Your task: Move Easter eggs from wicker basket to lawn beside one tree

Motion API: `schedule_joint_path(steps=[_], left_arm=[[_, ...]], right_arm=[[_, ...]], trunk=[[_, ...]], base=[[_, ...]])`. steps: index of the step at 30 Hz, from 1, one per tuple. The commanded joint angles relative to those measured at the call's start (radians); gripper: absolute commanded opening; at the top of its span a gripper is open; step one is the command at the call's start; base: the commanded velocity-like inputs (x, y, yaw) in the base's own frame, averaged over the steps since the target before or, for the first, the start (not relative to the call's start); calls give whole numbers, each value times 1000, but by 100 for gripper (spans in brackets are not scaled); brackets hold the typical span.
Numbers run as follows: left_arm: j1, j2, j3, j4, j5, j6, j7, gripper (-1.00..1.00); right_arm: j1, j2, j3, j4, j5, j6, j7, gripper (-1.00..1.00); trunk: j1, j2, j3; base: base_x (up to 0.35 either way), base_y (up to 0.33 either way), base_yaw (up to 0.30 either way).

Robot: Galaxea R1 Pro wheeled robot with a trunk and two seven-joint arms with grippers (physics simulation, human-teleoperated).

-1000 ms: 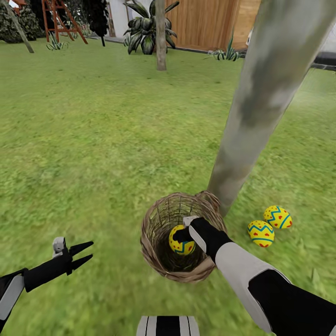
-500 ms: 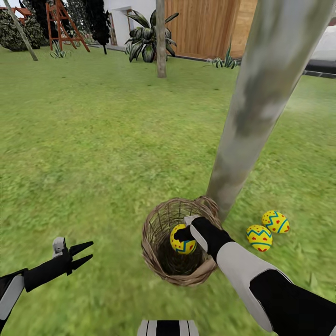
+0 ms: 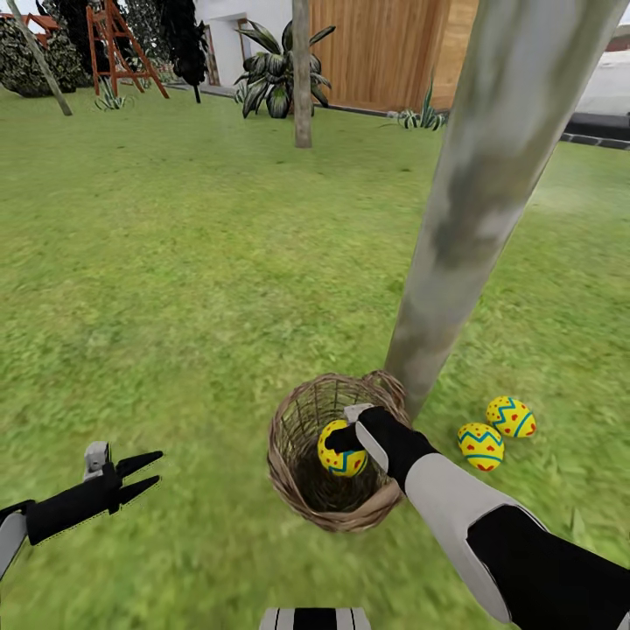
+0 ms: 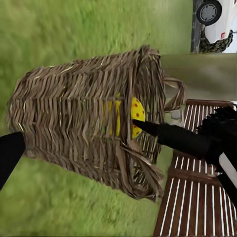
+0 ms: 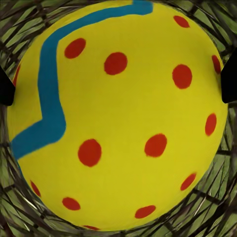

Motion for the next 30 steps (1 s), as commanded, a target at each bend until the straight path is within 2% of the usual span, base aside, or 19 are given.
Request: schedule_joint_path(steps=[1,8,14,26,30], left_arm=[[-1,5,6,-2,-1,4,-2,100],[-1,15,14,-6,2,7,-9,100],[-1,0,5,-1,-4,4,-4,100],[-1,2,5,-2,-4,6,-6,100],[-1,12,11,-3,-4,4,-2,100]], right_arm=[[0,2,8,-1,-7,4,-4,-100],[0,3,9,-1,-6,3,-4,-100],[1,6,12,2,-7,0,-4,-100],[6,6,13,1,-6,-4,-4,-100],[6,6,13,2,-7,-3,-4,-100]], trunk=[[-4,7,2],[-31,56,24],[-54,98,43],[-100,182,81],[-115,210,93]], base=[[0,0,0],[0,0,0],[0,0,0],[0,0,0],[0,0,0]])
